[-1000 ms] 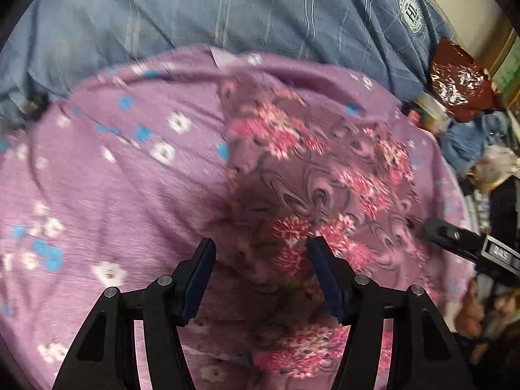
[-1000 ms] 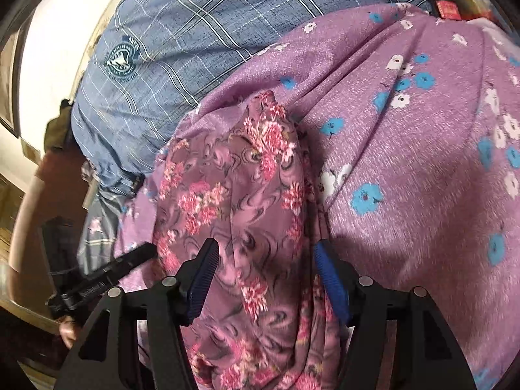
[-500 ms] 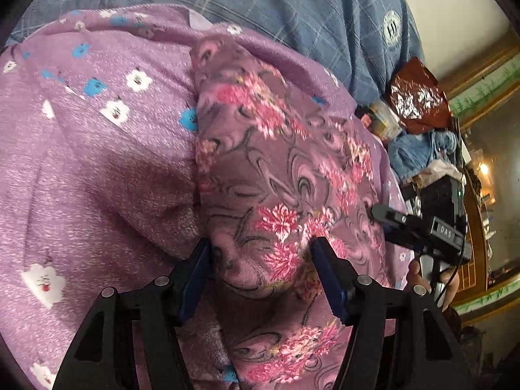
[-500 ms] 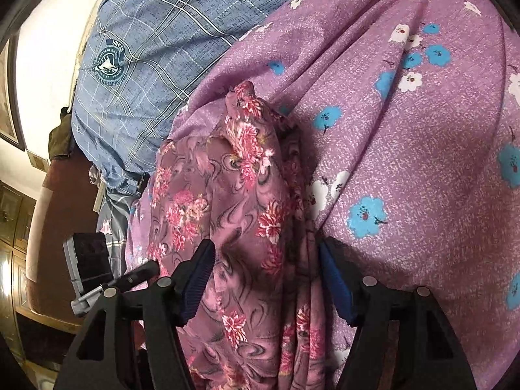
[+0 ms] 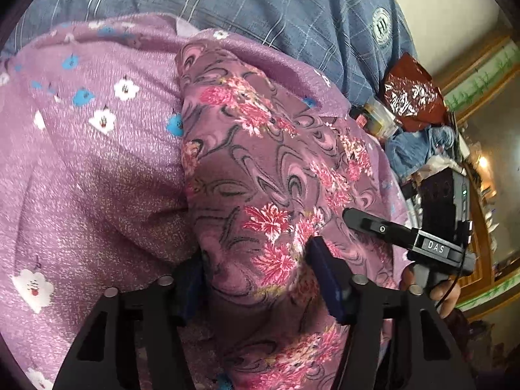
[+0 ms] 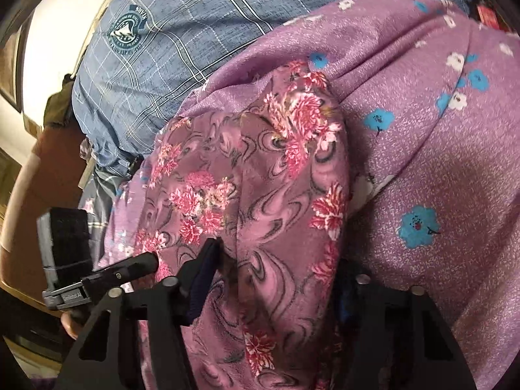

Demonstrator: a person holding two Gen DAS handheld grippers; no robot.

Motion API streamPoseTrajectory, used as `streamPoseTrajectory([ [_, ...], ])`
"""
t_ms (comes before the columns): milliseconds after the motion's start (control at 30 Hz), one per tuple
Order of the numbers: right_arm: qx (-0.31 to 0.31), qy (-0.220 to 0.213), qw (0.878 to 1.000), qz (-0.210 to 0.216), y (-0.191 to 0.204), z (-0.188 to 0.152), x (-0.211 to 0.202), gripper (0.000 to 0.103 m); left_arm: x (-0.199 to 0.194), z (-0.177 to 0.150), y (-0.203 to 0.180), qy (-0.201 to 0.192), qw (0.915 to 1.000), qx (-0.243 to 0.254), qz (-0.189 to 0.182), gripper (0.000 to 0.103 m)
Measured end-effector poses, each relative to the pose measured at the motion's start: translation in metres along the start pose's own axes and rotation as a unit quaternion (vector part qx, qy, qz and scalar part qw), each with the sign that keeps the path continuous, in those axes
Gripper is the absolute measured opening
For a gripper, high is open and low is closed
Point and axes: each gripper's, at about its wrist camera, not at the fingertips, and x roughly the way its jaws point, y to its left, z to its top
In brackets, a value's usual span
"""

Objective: Fold small clothes

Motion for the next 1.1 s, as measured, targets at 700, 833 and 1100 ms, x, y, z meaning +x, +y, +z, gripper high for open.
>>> streamPoseTrajectory([
  [700,-0.045,-0.029,0.996,-0.066,0.023,-0.007,-0.002,0.046,0.009,-0.023,-0.075,-0.037,0.9867,0.084,0.134,0.048],
  [833,-0.061,-0.038,0.994,-0.083,0.031,-0.008,-0.006,0.039,0.009,-0.025,-0.076,-0.039,0.9863,0.088,0.135,0.047],
  [1100,-0.081,-0.065,0.987,-0.121,0.044,-0.018,-0.017,0.033,-0.008,-0.027,-0.077,-0.048,0.9851,0.103,0.129,0.039],
])
